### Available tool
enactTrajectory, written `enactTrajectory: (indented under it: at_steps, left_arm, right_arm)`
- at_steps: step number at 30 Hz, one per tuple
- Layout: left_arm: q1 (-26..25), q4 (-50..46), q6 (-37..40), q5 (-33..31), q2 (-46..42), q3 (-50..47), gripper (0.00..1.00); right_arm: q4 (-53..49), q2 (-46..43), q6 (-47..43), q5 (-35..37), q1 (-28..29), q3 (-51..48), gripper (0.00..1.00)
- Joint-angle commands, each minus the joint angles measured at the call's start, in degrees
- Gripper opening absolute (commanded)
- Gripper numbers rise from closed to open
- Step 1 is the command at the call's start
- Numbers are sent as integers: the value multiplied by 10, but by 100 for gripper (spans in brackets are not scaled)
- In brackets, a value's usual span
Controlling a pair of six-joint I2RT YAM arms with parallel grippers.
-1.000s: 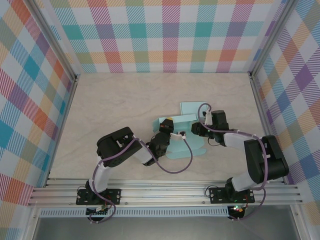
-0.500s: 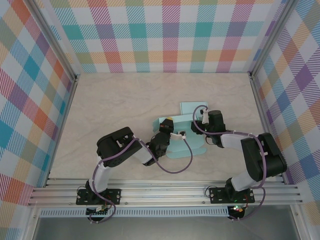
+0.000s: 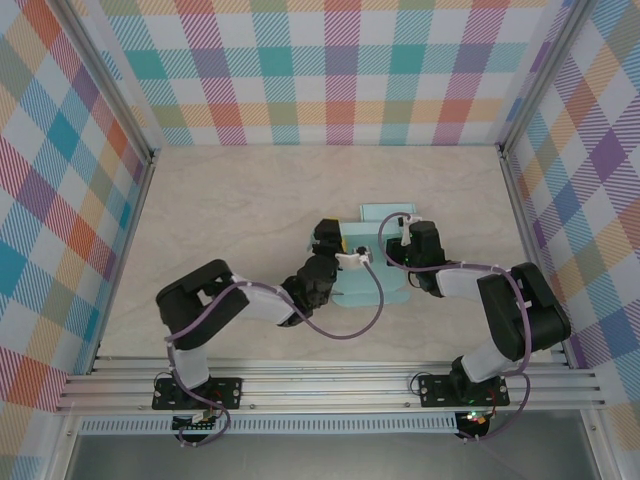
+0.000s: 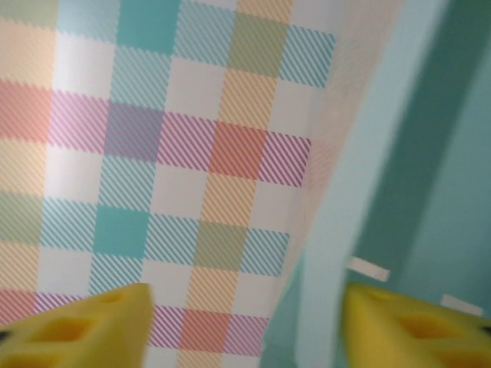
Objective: Fold the paper box
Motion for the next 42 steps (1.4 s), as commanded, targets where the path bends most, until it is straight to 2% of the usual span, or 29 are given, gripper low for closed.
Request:
enactTrajectory:
  at_steps: [1, 5, 7, 11, 17, 19, 23, 29, 42]
  left_arm:
    - [-5, -104, -189, -18, -86, -16, 83]
    - [-5, -220, -355, 0, -191, -30, 91]
    - [-4, -263, -433, 1, -246, -41, 100]
    - [7, -350, -591, -11, -346, -59, 100]
    - [83, -555, -939, -3, -440, -55, 100]
    - [116, -615, -1020, 50, -446, -42, 100]
    - [156, -694, -1062, 170, -404, 7, 100]
    - [163, -741, -1074, 237, -307, 77, 100]
    - [163, -744, -1077, 259, -217, 107, 100]
  right_arm:
    - [19, -3, -14, 19, 10, 4, 8]
    - [3, -12, -26, 31, 19, 9, 7]
    - [-7, -20, -33, 37, 25, 12, 7]
    - [-30, -36, -45, 34, 29, 16, 0]
    - [-49, -53, -55, 21, 29, 19, 0]
    - [-52, -56, -55, 14, 29, 20, 0]
    - [-58, -56, -49, 6, 29, 27, 0]
    - [-55, -54, -40, 0, 29, 27, 0]
    - [-51, -58, -32, -5, 29, 25, 0]
